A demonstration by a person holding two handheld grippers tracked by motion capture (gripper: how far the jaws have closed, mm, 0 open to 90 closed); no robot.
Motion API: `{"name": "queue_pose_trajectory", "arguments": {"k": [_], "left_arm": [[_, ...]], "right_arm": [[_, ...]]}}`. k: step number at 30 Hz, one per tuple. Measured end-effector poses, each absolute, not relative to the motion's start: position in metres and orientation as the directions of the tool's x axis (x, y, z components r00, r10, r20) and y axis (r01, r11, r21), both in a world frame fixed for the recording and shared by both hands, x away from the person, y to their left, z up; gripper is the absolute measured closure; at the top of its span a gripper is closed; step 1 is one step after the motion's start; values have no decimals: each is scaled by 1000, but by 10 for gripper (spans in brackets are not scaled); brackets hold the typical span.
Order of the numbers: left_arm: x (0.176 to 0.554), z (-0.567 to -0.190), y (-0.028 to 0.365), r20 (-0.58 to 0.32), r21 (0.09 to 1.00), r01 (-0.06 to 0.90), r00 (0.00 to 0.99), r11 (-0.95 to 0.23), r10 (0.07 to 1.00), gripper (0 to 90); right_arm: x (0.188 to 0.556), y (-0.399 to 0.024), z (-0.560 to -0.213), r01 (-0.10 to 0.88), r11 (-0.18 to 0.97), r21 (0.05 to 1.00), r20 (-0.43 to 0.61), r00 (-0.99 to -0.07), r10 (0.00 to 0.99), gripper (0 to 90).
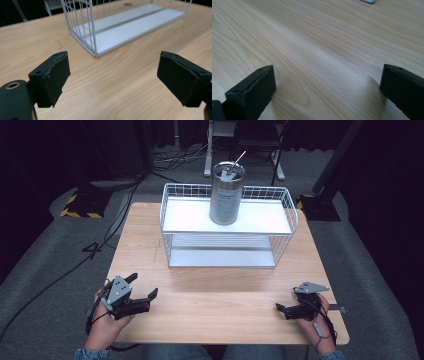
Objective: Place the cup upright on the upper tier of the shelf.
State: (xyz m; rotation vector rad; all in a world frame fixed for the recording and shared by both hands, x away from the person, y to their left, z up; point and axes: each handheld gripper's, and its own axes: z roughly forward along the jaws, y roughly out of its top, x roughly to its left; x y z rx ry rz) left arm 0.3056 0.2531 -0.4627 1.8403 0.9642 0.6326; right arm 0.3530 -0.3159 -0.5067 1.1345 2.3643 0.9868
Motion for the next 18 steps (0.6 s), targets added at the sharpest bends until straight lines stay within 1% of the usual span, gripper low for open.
{"name": "queue_pose_trajectory", "arguments": {"k": [8,11,14,15,18], "left_arm": [[308,-480,255,6,863,416,557,-285,830,124],[309,-486,254,-3,839,453,558,-302,830,145],[310,-489,254,-3,830,464,560,-310,829,145],[311,-493,254,-10,816,484,558,-315,830,146],[312,-497,254,-15,802,501,560,-324,828,148]], "right_arm": [[353,-316,-507,547,440,712,-4,-624,781,5],[353,-316,-507,547,440,712,-4,-624,781,5],[353,-316,-507,546,440,712,-4,-624,781,5],[353,-316,-507,546,440,712,-4,-624,781,5],[353,-316,-507,547,440,712,-4,-624,781,5]]}}
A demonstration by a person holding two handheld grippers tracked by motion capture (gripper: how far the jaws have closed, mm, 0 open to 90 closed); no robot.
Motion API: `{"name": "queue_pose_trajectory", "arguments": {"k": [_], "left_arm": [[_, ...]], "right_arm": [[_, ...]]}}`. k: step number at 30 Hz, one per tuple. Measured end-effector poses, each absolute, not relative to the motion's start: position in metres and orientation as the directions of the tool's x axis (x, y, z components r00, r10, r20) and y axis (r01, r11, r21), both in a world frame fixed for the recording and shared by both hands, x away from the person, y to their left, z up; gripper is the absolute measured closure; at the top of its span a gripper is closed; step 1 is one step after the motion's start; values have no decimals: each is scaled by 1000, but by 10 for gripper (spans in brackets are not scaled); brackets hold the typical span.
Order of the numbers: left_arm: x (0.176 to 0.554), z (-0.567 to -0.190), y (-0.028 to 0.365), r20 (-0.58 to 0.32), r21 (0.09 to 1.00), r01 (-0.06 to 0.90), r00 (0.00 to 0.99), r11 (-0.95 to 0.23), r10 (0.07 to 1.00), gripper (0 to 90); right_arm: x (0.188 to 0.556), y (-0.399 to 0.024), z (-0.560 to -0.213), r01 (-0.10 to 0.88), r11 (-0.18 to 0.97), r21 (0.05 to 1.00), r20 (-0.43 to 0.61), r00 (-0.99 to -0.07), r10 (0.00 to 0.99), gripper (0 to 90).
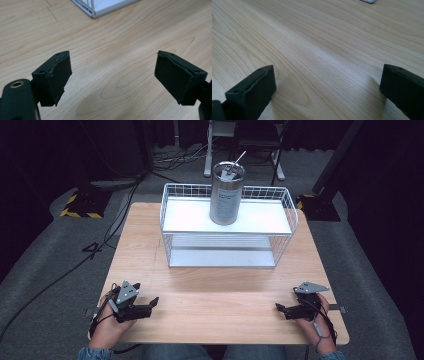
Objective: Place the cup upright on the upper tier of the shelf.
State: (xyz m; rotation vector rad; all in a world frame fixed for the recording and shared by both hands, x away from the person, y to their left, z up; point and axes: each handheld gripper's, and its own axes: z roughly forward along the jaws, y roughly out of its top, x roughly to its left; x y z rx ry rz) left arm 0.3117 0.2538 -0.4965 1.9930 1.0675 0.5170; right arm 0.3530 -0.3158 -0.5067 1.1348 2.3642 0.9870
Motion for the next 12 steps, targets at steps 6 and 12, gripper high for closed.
{"name": "queue_pose_trajectory", "arguments": {"k": [6,12], "left_arm": [[316,-505,250,-23,697,603,560,-388,828,157],[318,-505,251,-22,690,599,578,-406,815,144]], "right_arm": [[353,-316,-507,546,440,712,-4,-624,781,5],[353,-316,-507,546,440,713,-4,-624,781,6]]}}
